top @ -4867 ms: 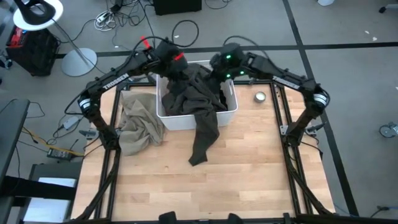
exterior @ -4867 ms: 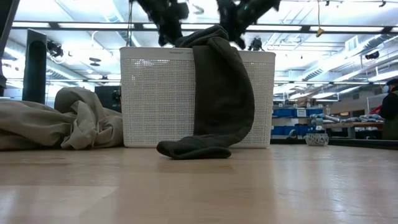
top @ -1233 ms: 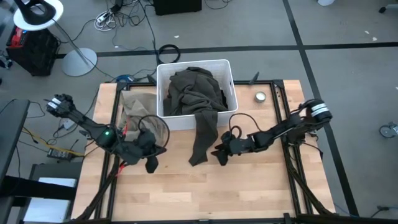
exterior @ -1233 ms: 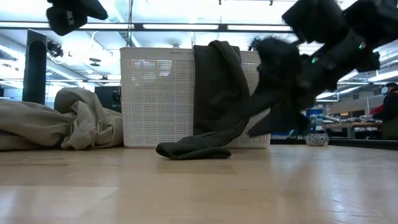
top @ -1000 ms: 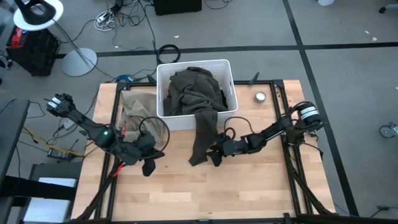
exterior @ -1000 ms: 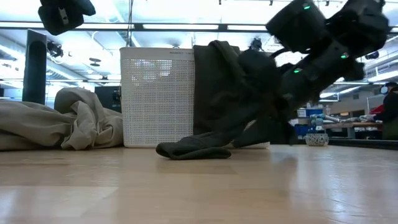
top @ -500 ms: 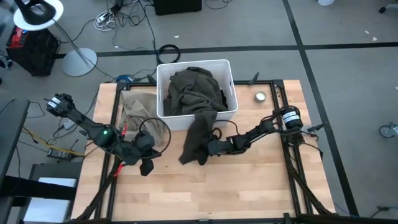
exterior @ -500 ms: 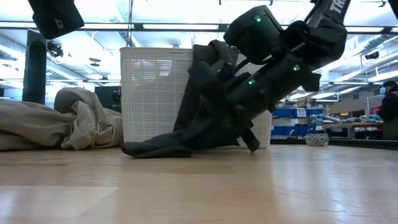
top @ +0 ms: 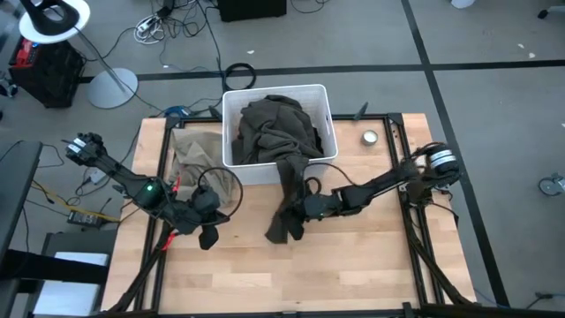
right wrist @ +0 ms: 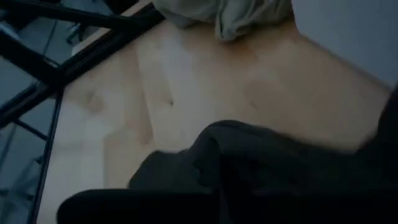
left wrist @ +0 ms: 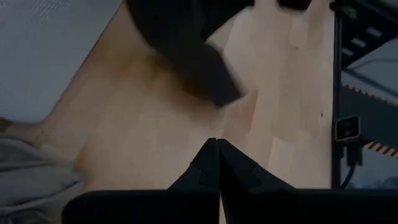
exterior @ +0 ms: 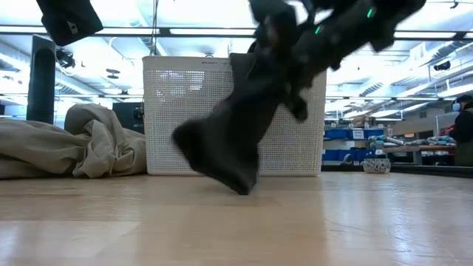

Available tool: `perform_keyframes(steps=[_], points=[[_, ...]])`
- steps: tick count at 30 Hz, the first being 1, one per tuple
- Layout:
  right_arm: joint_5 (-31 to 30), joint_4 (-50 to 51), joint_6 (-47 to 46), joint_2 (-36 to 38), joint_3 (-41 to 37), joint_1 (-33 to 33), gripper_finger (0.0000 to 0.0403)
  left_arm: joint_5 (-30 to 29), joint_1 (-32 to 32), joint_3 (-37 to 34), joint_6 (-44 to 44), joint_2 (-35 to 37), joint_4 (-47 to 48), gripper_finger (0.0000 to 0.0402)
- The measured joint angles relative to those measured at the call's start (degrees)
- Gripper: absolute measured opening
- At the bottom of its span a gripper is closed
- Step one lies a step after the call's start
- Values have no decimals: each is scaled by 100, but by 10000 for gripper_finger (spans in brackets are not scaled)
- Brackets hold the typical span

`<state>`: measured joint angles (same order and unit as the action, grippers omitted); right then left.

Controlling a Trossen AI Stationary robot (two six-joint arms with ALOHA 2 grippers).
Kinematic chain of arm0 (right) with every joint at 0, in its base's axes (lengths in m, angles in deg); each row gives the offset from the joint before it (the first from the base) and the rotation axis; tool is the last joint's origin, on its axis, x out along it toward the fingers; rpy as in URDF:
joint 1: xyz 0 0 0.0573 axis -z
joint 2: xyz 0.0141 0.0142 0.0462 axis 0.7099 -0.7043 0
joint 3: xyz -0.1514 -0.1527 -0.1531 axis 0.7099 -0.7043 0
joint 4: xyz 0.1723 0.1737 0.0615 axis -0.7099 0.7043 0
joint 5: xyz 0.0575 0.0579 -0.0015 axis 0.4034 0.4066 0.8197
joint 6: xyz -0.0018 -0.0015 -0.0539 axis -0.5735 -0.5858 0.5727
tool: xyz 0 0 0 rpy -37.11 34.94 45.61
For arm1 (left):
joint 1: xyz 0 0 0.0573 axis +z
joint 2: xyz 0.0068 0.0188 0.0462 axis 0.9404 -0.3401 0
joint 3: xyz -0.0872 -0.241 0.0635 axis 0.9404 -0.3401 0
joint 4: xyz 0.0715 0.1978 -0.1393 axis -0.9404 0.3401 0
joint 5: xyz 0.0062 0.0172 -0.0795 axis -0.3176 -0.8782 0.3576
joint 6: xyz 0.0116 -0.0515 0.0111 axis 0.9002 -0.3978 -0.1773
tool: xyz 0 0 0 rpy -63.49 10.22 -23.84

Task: Sort clothes
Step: Put the black sweatshirt into the white laundry bin

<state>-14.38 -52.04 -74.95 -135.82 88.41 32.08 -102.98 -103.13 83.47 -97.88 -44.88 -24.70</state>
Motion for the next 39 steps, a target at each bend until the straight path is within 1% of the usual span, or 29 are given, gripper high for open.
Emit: perform_keyframes(steps=[3, 7, 11, 13, 15, 17, 20, 24, 28, 34, 37, 39], points=[[-240, 622, 352, 591, -2, -124, 2, -145, 0, 0, 197, -2, 6, 1], [-508, 1111, 868, 1345, -4, -282, 1, -397, 1, 0, 164, -4, 39, 1], [-859, 1621, 1110, 2065, 27, -336, 1, -712, 0, 0, 38, -3, 83, 1], [-1071, 2175, 1294, 2336, 265, -319, 1, -833, 2, 0, -1, -4, 199, 1], [-1236, 2828, 1627, 2479, 696, -263, 1, -944, 2, 0, -89, -3, 333, 1], [-1328, 3441, 2052, 2506, 1246, -170, 1, -1044, 2, -9, -149, -2, 501, 1], [-1354, 4127, 2667, 2425, 2089, 52, 0, -1248, 2, -124, -135, 3, 449, 1], [-1356, 4373, 3251, 2276, 2956, 475, 0, -1381, 2, -410, -148, 70, 407, 1], [-1291, 4359, 3811, 2138, 3704, 908, 0, -1441, 2, -669, -106, 254, 181, 1], [-1005, 4440, 4400, 1607, 4671, 1583, 0, -1593, 2, -1166, 340, 957, -341, 1], [-982, 4494, 4571, 1276, 4950, 1951, 0, -1585, 2, -1394, 541, 1384, -537, 1], [-856, 4584, 4581, 1056, 5003, 2221, 0, -1536, 2, -1486, 690, 1652, -582, 1]])
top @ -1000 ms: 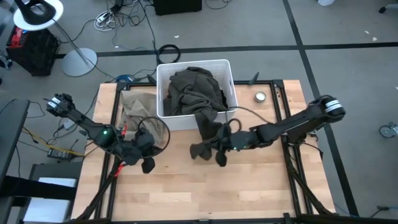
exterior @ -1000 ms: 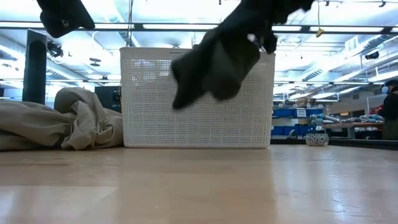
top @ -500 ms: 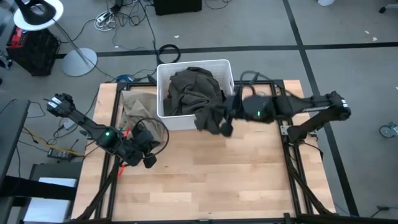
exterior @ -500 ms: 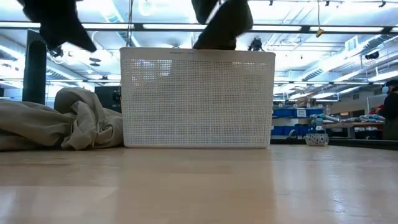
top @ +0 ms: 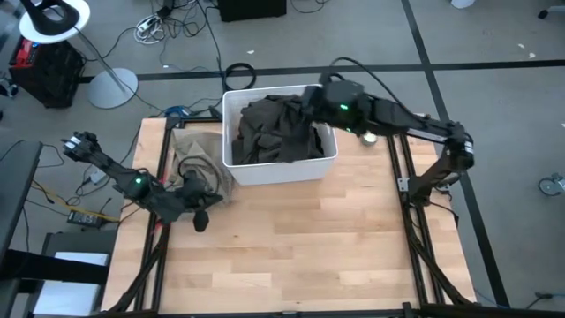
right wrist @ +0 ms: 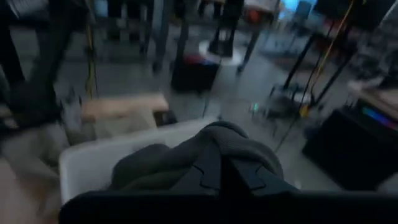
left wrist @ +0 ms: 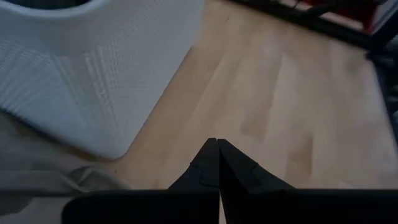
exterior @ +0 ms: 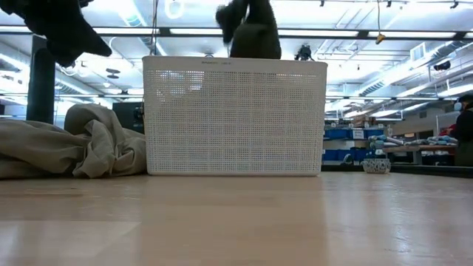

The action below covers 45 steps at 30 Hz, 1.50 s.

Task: Sort clothes
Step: Put the black sweatshirt into the white laundry bin

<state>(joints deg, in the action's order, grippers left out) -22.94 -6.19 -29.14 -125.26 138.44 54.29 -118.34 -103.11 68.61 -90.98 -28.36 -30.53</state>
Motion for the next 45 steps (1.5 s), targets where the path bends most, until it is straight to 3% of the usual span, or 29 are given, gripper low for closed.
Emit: perform_keyframes(steps=[7, 12, 18, 27, 35, 45], points=[[947, 1086, -762, -777, 0, 820, 0, 39, 0, -94, 788, 551, -456, 1], [1526, 1576, -1068, -1422, 0, 991, 0, 54, 0, -94, 1297, 596, -715, 1], [2090, 1759, -1398, -2296, 22, 1016, 0, 384, -1, -94, 1134, 580, -1274, 1], [3450, 2200, -2251, -3300, 44, 1299, 0, 807, -2, -94, 1144, 578, -1638, 1], [3487, 2254, -2439, -2992, -18, 1468, 8, 941, 0, -92, 1094, 578, -2018, 1], [3035, 2221, -2133, -1831, -35, 1558, 43, 939, -2, -88, 1590, 576, -2192, 1]])
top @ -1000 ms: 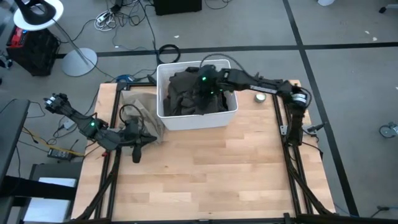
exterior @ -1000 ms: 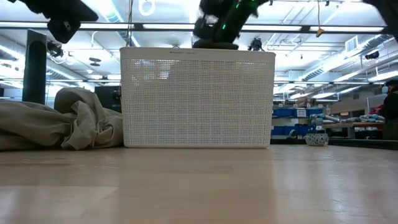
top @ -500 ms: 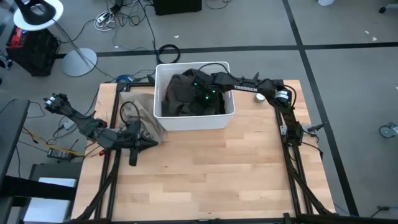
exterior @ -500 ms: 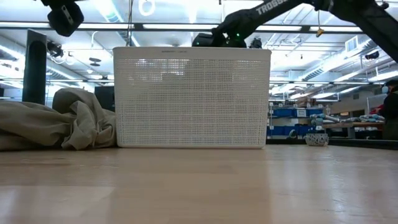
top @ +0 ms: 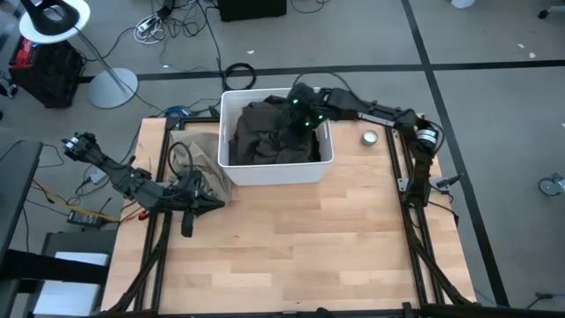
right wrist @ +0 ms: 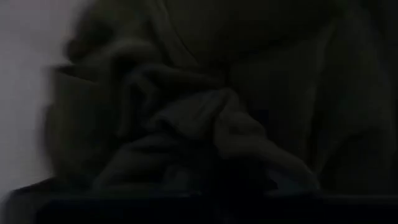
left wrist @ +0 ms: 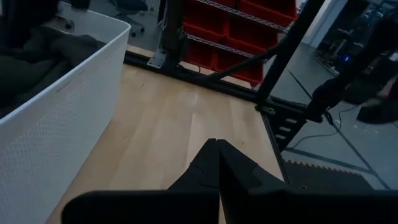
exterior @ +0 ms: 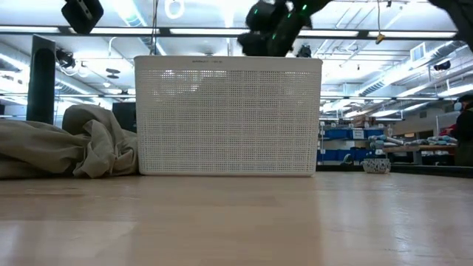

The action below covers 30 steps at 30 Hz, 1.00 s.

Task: Sort clothes
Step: Put the black sweatshirt into the white laundry bin, then put the gray shorts into the white laundry bin

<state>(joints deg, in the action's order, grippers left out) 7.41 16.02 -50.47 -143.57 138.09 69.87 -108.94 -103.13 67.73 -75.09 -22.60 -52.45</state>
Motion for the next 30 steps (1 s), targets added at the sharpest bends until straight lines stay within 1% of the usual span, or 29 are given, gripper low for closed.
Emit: perform_keyframes(steps=[3, 6, 10, 13, 15, 20, 27, 30], points=[[5, -28, 13, 322, 9, 0, 68, -10, 2, 0, -6, 2, 8, 1], [3, -40, 14, 591, 9, 0, 99, -260, 4, 0, 2, 0, 21, 1], [5, -48, -18, 975, 12, 0, 142, -407, 7, 0, 2, 1, 23, 1], [7, -46, -72, 1211, 15, -2, 167, -640, 4, 0, 2, 1, 33, 1], [24, -46, -74, 1381, 14, -32, 179, -667, 7, 0, 2, 2, 26, 1], [44, -40, -73, 1774, 20, -173, 194, -807, 7, 0, 2, 0, 83, 1], [-17, -22, -94, 2217, 22, -409, 190, -1076, 7, 0, -19, 2, 240, 1], [-31, -18, -171, 2349, 22, -503, 189, -1087, 7, 0, -401, 2, 639, 1]])
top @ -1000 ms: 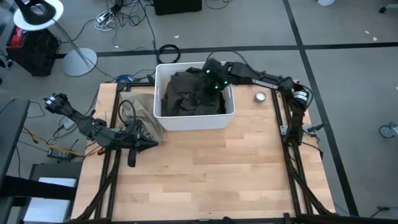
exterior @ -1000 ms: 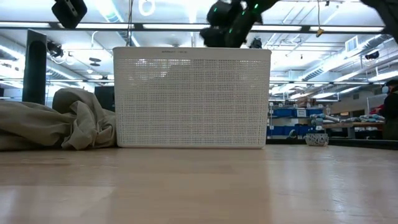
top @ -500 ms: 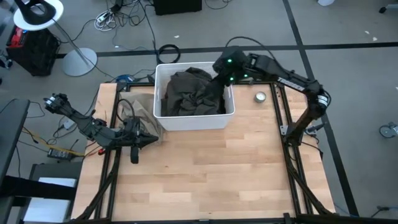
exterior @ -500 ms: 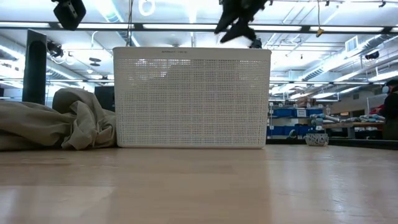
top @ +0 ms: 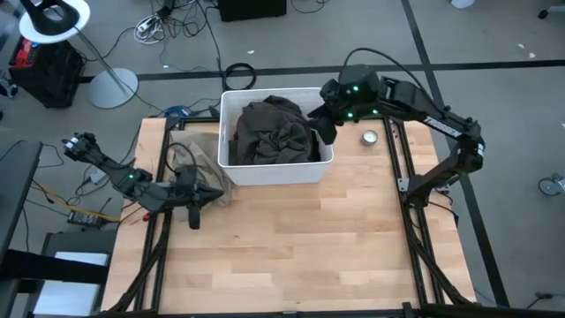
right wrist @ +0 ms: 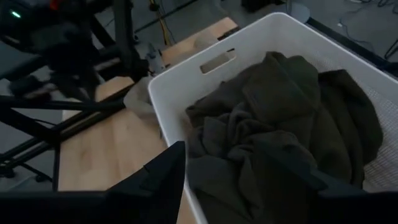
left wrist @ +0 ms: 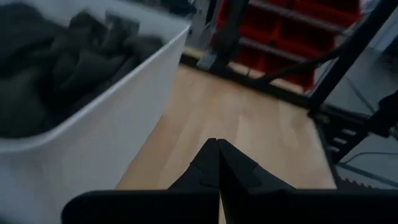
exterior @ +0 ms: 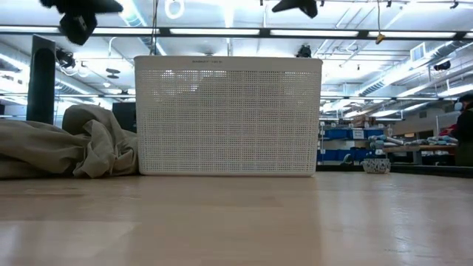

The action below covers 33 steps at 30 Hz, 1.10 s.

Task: Sort clothes
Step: Put the gray shorts into the white laundry bin

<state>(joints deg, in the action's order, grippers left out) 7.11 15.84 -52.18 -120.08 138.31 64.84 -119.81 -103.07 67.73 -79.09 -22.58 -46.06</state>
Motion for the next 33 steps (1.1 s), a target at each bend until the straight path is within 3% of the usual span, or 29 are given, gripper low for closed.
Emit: perform_keyframes(steps=[7, 15, 19, 27, 33], points=[[-147, 21, -74, 149, 2, -132, 188, 124, 0, 0, -1554, 0, 1328, 1], [-332, 308, -74, 138, -22, -200, 187, -60, 40, 0, -4153, 0, 3188, 1], [-333, 370, -164, 141, -59, -198, 187, -97, 274, 0, -5019, -6, 4009, 1], [-332, 435, -291, 143, -61, -229, 187, 625, 1070, 0, -5324, -214, 4417, 0], [-336, 709, -332, 143, -63, -478, 187, 1350, 1730, 1, -4766, -798, 4305, 0]])
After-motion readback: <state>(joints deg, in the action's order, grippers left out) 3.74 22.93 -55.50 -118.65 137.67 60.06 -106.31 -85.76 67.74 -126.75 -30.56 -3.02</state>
